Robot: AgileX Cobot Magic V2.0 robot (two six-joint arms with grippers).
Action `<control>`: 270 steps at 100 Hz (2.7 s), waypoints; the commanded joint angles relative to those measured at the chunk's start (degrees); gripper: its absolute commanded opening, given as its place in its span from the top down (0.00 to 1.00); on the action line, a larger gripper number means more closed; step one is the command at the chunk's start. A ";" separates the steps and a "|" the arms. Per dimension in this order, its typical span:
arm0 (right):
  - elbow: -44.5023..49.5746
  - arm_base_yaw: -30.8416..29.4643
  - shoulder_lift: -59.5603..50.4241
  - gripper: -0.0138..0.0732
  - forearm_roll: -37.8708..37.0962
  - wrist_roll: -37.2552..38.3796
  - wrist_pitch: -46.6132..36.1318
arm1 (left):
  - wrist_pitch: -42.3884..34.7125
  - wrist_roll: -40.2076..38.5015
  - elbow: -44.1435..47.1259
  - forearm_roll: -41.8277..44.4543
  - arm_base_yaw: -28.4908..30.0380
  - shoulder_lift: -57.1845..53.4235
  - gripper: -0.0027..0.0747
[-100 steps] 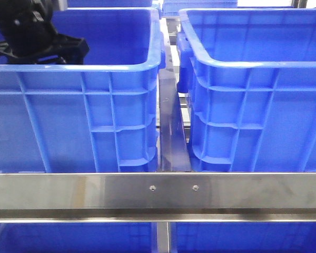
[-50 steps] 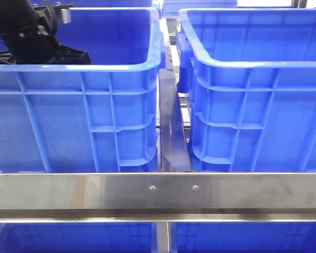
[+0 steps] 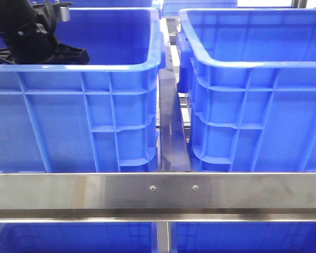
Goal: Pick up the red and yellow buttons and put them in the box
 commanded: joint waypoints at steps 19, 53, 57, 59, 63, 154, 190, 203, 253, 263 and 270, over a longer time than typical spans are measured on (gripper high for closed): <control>-1.09 0.04 -1.38 0.92 -0.29 -0.11 -4.71 | -0.64 0.03 -1.47 -0.32 -1.36 -12.11 0.99; -1.09 0.04 -1.38 0.92 -0.29 -0.11 -4.71 | 2.72 1.52 -1.47 -0.32 -11.99 -25.22 0.99; -1.09 0.04 -1.38 0.92 -0.29 -0.11 -4.71 | 2.84 1.52 -1.47 -0.32 -14.03 -26.37 0.99; -1.09 0.04 -1.38 0.92 -0.29 -0.11 -4.71 | 2.84 1.52 -1.47 -0.32 -14.73 -26.77 0.99; -1.09 0.04 -1.38 0.92 -0.29 -0.11 -4.71 | 2.84 1.52 -1.47 -0.32 -16.88 -27.76 0.99; -8.31 0.04 -1.38 0.92 0.29 -0.11 -4.86 | 2.84 3.15 -1.47 -0.32 -38.45 -30.03 0.99; -35.62 0.04 14.41 0.92 1.01 -0.11 23.78 | 2.84 3.15 -1.47 -0.32 -38.45 -30.03 0.99; -45.96 0.04 23.24 0.92 4.20 -0.11 35.26 | 2.84 3.15 -1.47 -0.32 -38.45 -30.03 0.99; -53.08 0.04 41.94 0.83 24.71 -0.16 41.55 | 2.84 3.15 -1.47 -0.32 -38.45 -30.03 0.99; -53.08 0.04 43.66 0.67 28.00 -0.16 41.94 | 2.84 3.15 -1.47 -0.32 -38.45 -30.03 0.99; -53.08 0.04 44.52 0.53 29.47 -0.21 42.02 | 2.84 3.15 -1.47 -0.32 -38.45 -30.03 0.99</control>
